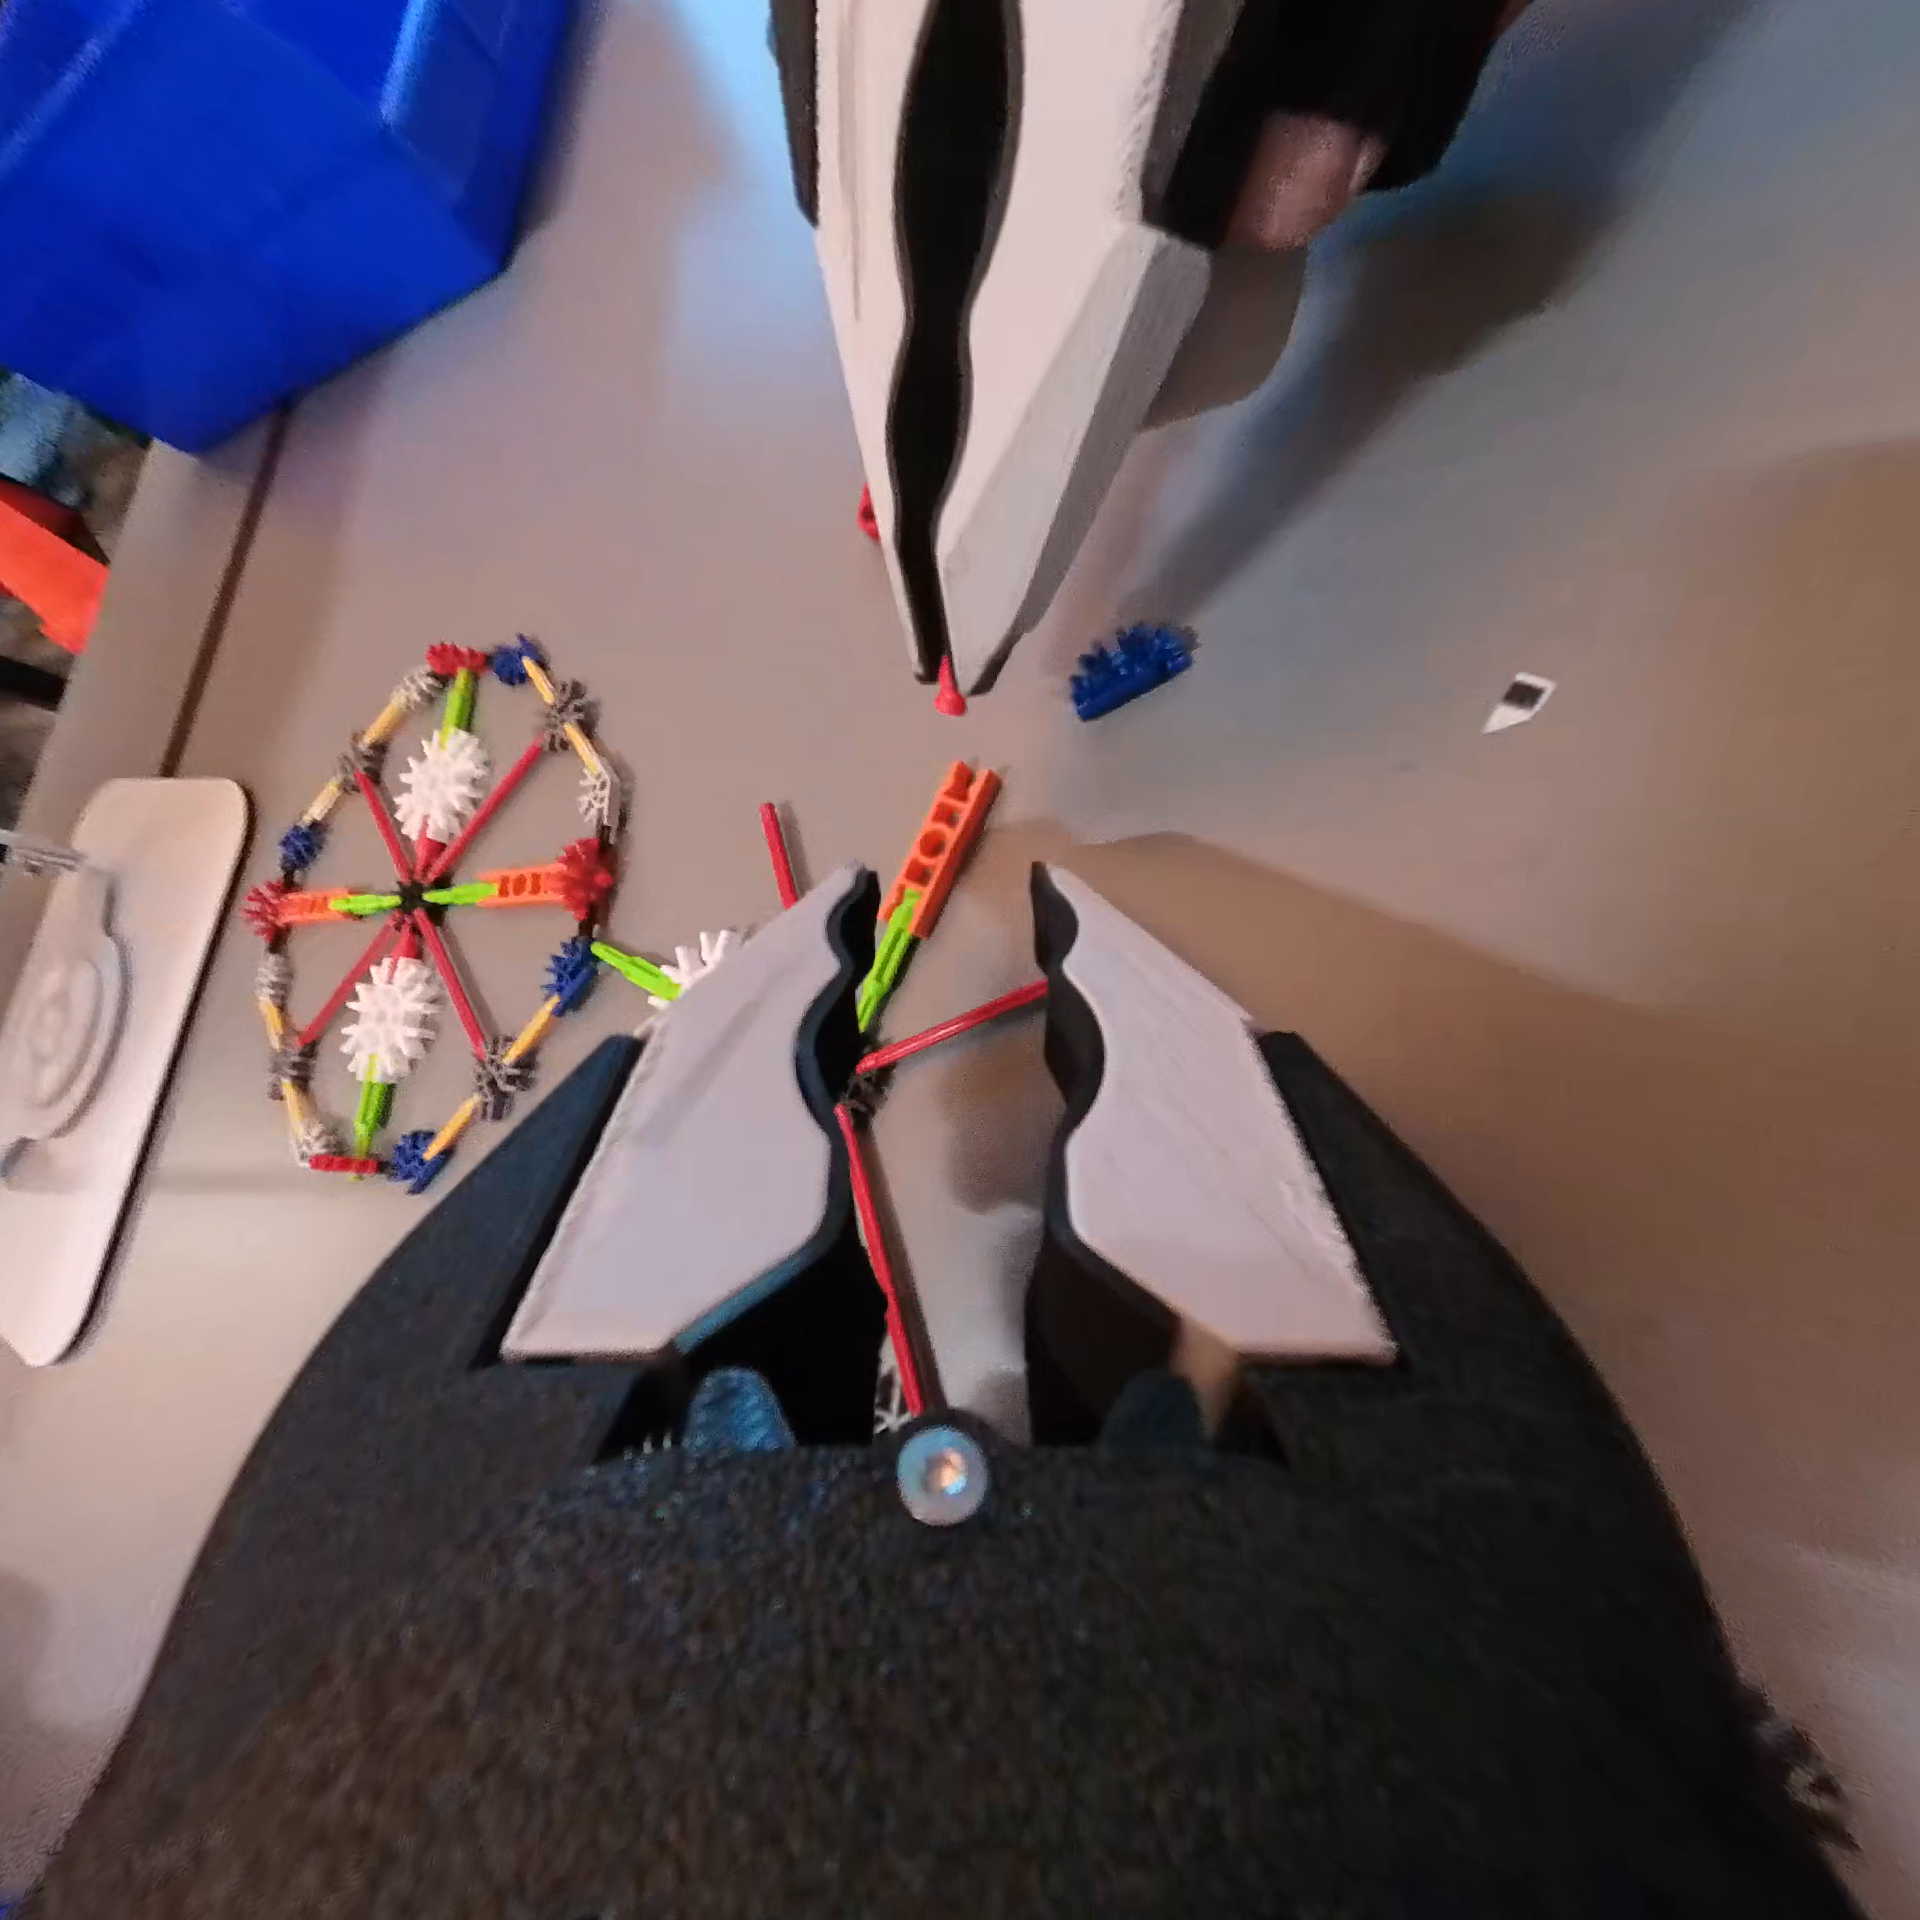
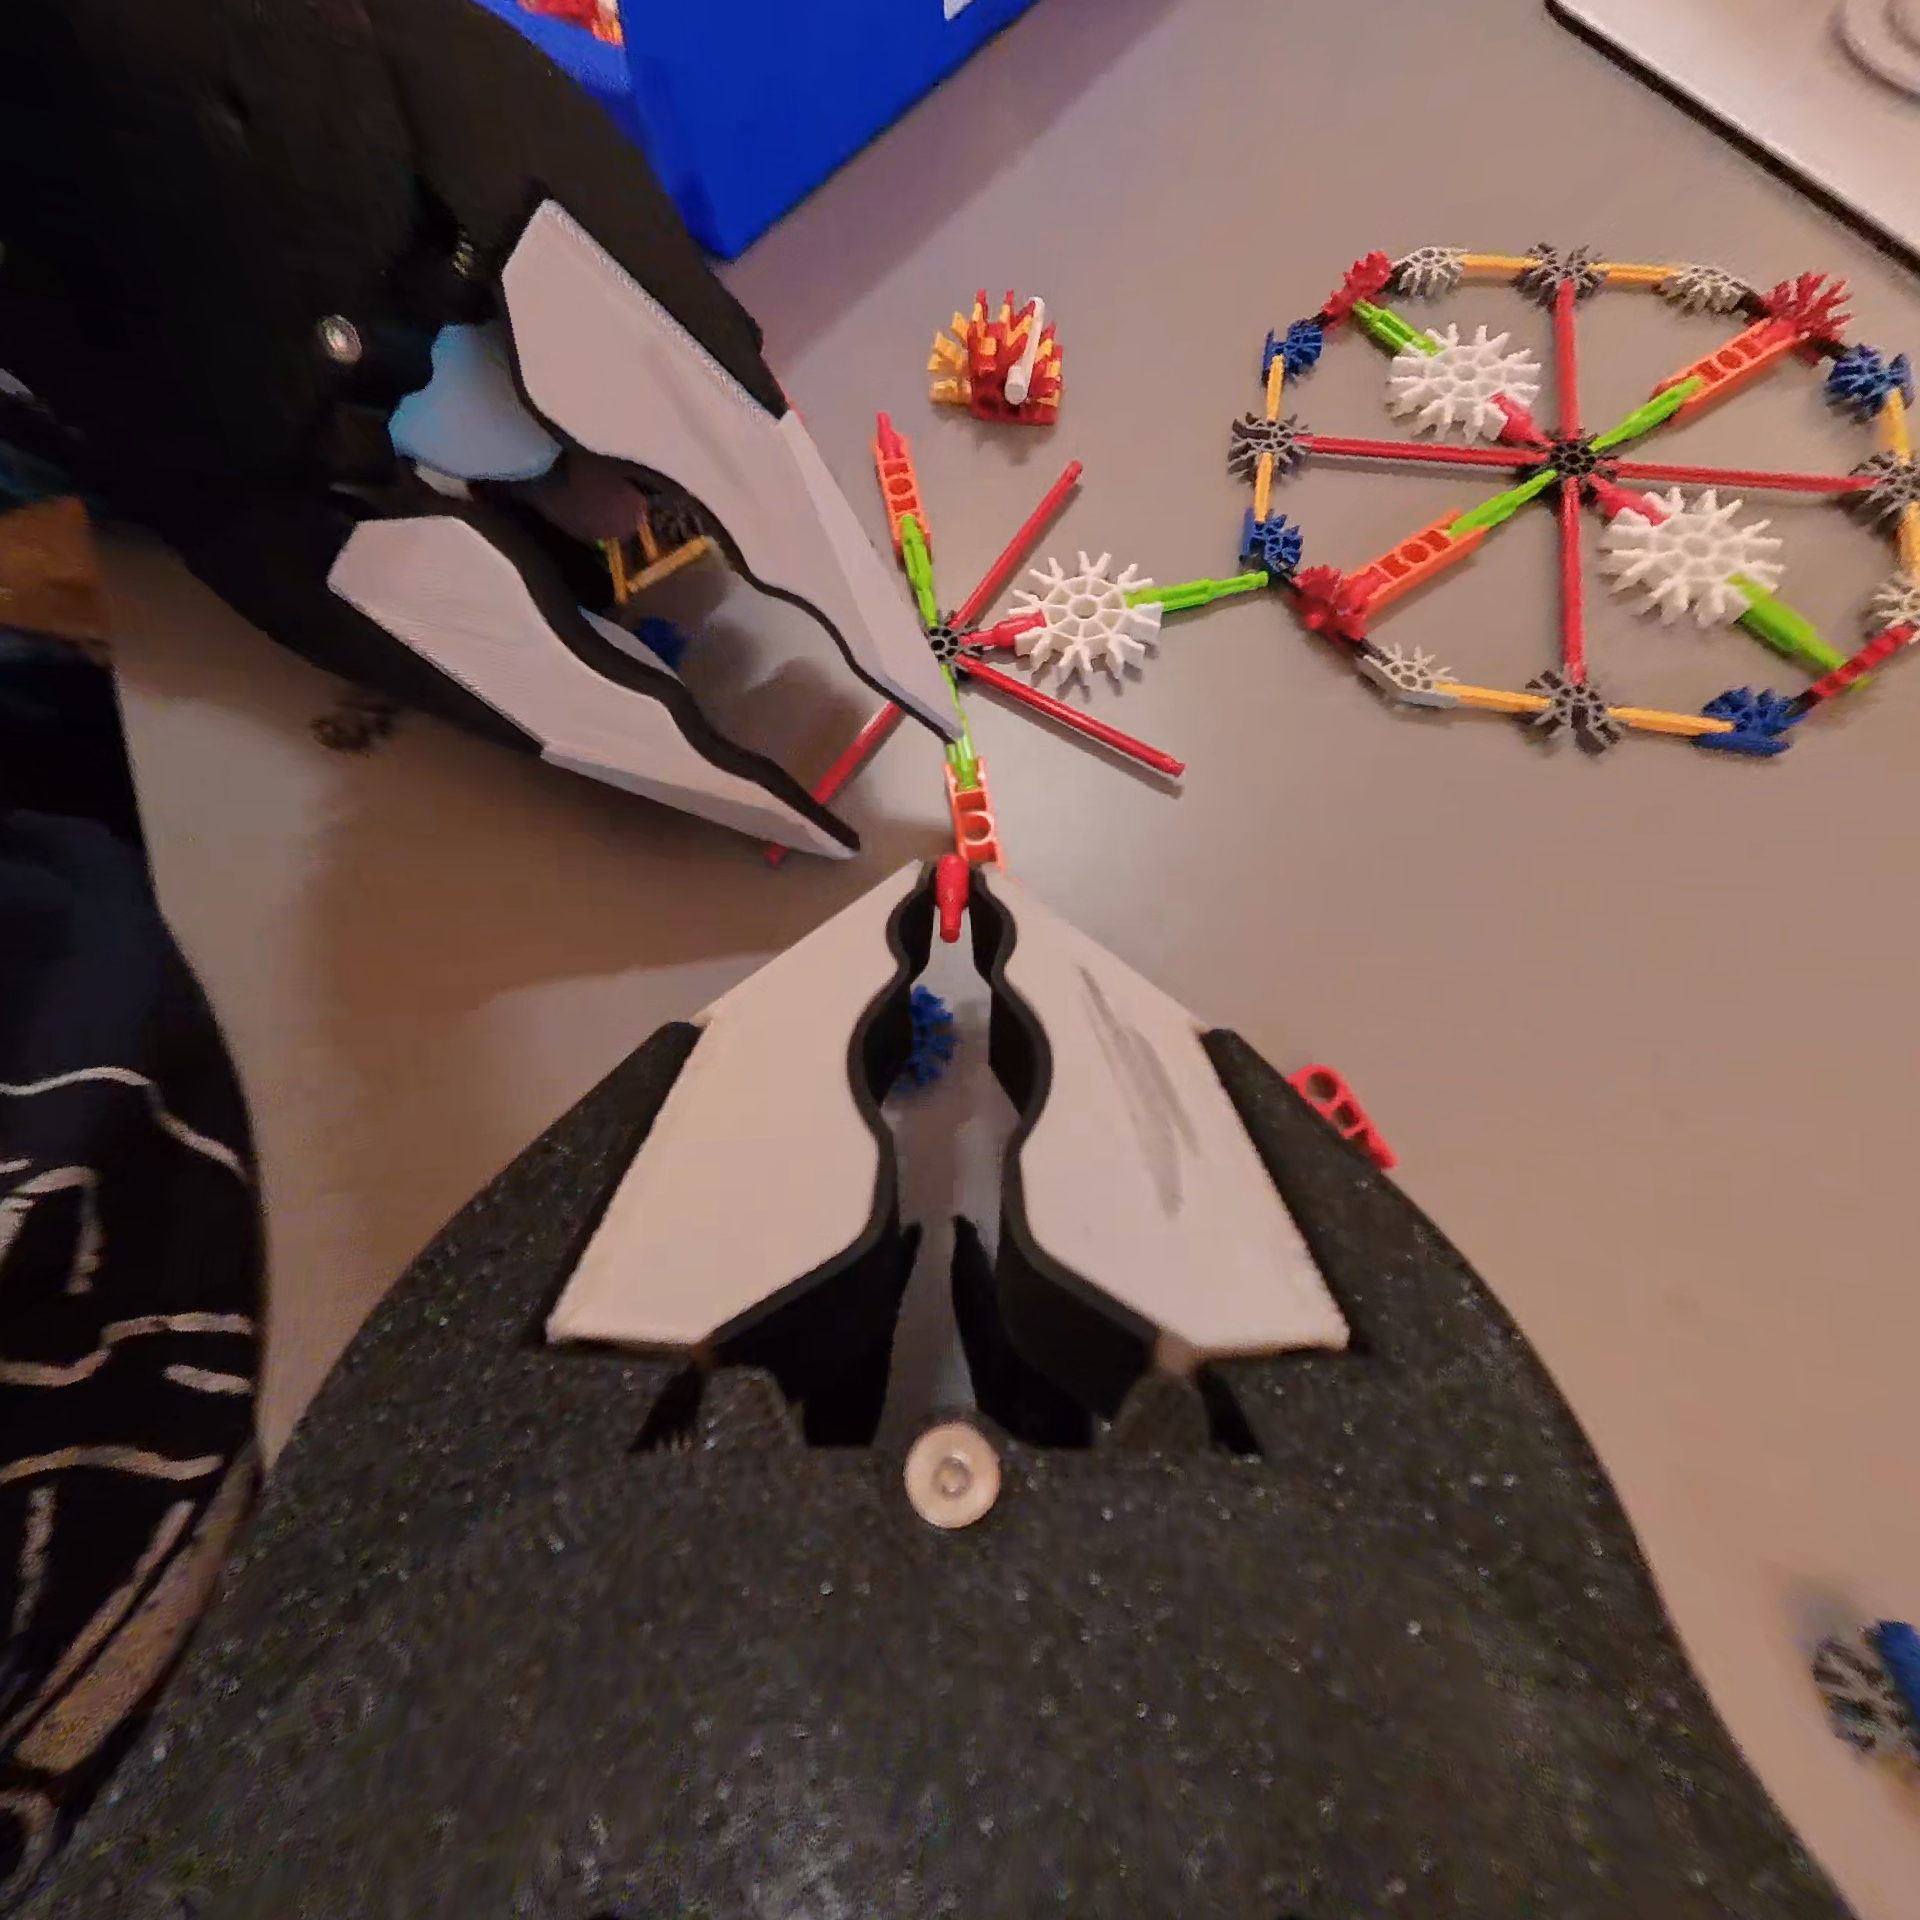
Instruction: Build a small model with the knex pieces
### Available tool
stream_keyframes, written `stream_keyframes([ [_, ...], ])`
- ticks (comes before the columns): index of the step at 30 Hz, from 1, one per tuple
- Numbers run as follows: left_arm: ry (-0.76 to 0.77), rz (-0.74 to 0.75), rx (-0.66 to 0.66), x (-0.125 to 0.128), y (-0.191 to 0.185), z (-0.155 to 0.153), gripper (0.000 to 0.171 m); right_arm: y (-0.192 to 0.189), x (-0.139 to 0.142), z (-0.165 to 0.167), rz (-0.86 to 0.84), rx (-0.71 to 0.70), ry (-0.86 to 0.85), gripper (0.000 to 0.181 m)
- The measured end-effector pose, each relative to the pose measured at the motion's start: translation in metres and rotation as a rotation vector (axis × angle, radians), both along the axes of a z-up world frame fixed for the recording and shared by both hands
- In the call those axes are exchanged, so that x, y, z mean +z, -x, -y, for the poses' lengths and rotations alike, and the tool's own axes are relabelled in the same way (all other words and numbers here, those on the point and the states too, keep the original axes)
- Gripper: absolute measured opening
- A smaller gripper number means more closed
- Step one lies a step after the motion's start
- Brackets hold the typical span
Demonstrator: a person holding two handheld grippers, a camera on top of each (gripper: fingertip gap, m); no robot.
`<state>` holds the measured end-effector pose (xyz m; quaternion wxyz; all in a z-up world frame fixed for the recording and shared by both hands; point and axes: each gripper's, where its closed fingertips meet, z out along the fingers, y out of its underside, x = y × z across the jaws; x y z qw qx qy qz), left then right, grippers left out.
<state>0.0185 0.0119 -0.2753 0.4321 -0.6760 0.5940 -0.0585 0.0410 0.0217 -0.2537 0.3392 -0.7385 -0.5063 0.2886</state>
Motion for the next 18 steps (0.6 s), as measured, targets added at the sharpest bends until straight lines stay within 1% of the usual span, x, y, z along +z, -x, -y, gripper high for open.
stream_keyframes([
  [2,0.034,-0.001,0.007,-0.004,0.001,-0.001,0.029,0.001,-0.006,-0.005,0.044,0.015,-0.037,0.005],
  [9,0.055,-0.019,0.007,-0.008,0.002,-0.002,0.027,0.005,-0.02,-0.009,0.117,0.053,-0.098,0.005],
  [18,0.089,-0.013,-0.004,-0.009,0.0,-0.001,0.019,0.007,-0.025,-0.01,0.176,0.079,-0.137,0.005],
])
